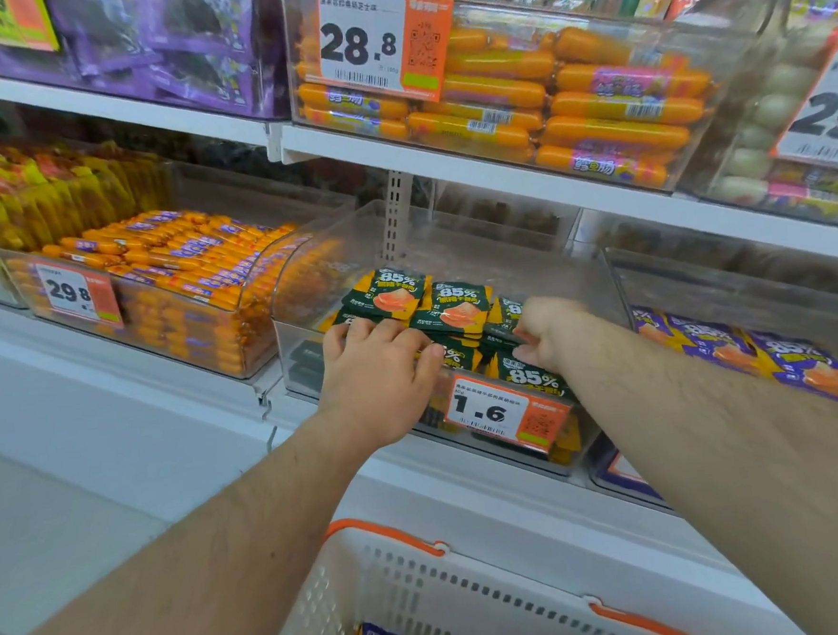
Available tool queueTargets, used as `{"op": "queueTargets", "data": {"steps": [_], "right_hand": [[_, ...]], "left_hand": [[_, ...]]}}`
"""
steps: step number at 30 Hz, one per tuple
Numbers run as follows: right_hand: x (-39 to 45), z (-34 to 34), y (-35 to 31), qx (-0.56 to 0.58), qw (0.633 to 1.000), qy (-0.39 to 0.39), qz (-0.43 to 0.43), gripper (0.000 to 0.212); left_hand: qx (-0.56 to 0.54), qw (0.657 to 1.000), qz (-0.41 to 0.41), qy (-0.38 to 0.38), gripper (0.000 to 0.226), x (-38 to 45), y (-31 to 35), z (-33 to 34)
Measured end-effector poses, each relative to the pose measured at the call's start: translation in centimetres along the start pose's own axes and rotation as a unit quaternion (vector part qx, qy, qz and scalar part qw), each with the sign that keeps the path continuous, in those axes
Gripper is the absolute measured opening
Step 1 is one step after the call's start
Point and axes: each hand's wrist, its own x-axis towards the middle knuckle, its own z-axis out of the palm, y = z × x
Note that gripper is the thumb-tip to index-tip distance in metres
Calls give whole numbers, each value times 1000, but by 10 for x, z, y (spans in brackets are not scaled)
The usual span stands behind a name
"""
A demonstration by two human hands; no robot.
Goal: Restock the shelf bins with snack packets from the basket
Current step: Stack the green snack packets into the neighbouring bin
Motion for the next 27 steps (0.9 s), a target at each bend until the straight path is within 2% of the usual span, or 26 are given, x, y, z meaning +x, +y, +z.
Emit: {"op": "queueTargets", "data": {"steps": [3, 5, 7, 9, 10, 12, 14, 15, 17, 19, 21, 22, 24, 25, 27], "right_hand": [[7, -4, 7, -4, 998, 52, 15, 31], [2, -5, 9, 8, 998, 58, 15, 22], [1, -5, 7, 2, 999, 45, 12, 23], [-7, -6, 4, -23, 1000, 16, 5, 33], [-9, -8, 4, -30, 1000, 3, -4, 36], [-17, -9, 3, -46, 998, 12, -31, 22], [-32, -12, 2, -159, 980, 53, -104, 12], [-40, -14, 4, -241, 952, 75, -170, 18], [-61, -19, 10, -333, 870, 123, -343, 28], [-83, -23, 23, -316, 761, 142, -549, 26], [-98, -26, 54, -265, 674, 108, -680, 20], [-104, -27, 77, -255, 659, 82, -703, 17], [-107, -27, 130, -277, 681, 25, -678, 20], [-106, -27, 155, -312, 701, -4, -641, 25], [-102, -31, 203, -430, 740, -84, -510, 33]], "left_hand": [[5, 1000, 1, 5, 44, 0, 1, 0], [1, 1000, 0, 6, 44, 1, 2, 0], [-4, 1000, -2, 5, 43, 1, 2, -1], [-14, 1000, -11, 0, 41, 2, 2, -1], [-15, 1000, -15, 9, 39, 2, 2, -1], [-18, 997, 7, 79, 34, 0, 7, -4], [-54, 984, 65, 159, 27, -2, 15, -9], [-91, 979, 94, 158, 24, -4, 18, -13], [-158, 977, 136, 48, 25, -14, 26, -18], [-147, 969, 146, -134, 30, -28, 30, -15], [-79, 929, 138, -334, 31, -48, 29, -1], [-38, 899, 142, -412, 31, -58, 28, 8], [32, 842, 152, -516, 32, -78, 25, 25], [51, 824, 149, -544, 31, -86, 24, 31], [71, 803, 140, -575, 31, -100, 23, 39]]}}
